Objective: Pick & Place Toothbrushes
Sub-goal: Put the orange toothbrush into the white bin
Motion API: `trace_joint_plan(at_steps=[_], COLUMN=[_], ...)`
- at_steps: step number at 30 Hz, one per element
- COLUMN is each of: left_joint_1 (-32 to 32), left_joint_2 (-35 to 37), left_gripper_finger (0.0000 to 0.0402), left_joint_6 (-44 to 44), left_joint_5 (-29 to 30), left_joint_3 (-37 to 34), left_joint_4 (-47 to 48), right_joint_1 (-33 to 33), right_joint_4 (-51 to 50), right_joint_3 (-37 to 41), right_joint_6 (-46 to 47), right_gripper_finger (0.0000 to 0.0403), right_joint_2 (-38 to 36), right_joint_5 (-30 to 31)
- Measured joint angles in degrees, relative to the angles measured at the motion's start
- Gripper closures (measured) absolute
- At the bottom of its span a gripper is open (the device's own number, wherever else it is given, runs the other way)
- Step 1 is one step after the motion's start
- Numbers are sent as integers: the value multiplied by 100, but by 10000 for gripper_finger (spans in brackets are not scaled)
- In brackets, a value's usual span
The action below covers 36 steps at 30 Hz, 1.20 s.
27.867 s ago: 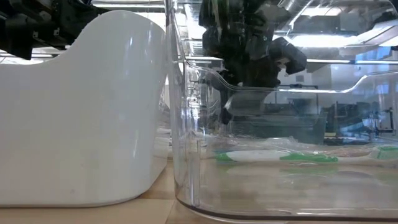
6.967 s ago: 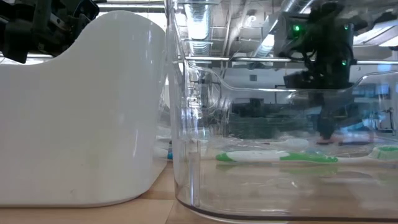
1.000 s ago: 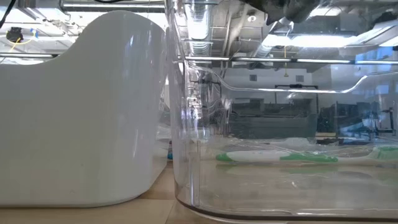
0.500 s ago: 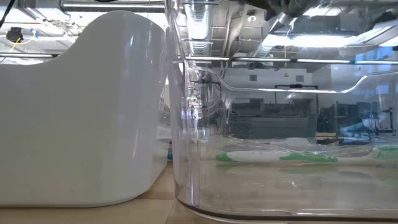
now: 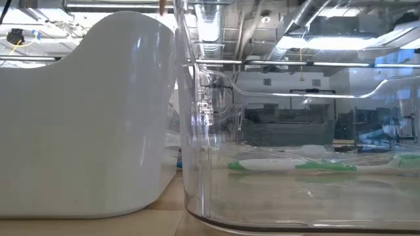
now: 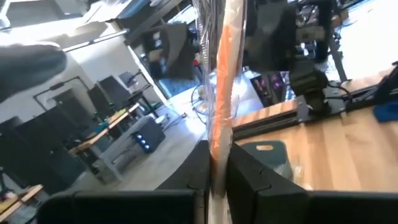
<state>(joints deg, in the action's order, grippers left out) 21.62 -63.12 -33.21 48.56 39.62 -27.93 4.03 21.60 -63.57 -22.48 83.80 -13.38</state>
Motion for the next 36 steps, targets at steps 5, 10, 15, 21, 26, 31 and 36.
trace_joint_plan(at_steps=[5, 10, 15, 21, 26, 31, 36], left_joint_1=[383, 639, 722, 720, 720, 733, 819], left_joint_2=[380, 550, 500, 163, -404, -1231, -2115], left_gripper_finger=[383, 383, 383, 383, 383, 383, 383], left_joint_6=[116, 376, 365, 1536, 3072, 4425, 4822], left_joint_5=[109, 106, -163, -705, -2248, -3666, -5081], left_joint_3=[0, 15, 73, 900, 1693, 2674, 3222], left_joint_4=[231, 394, 662, 2935, 4833, 6118, 6202], right_joint_1=[236, 544, 818, 1052, 1148, 1200, 1263], right_joint_4=[-1312, -1868, -2086, -2232, -2299, -2386, -2544], right_joint_3=[4, 7, 9, 9, 9, 9, 9], right_joint_6=[-186, 277, 633, 754, 754, 757, 756], right_gripper_finger=[148, 148, 148, 148, 148, 148, 148], right_joint_2=[-731, -1148, -1142, -1142, -1142, -1142, -1137], right_joint_5=[17, 22, 22, 22, 19, 24, 17])
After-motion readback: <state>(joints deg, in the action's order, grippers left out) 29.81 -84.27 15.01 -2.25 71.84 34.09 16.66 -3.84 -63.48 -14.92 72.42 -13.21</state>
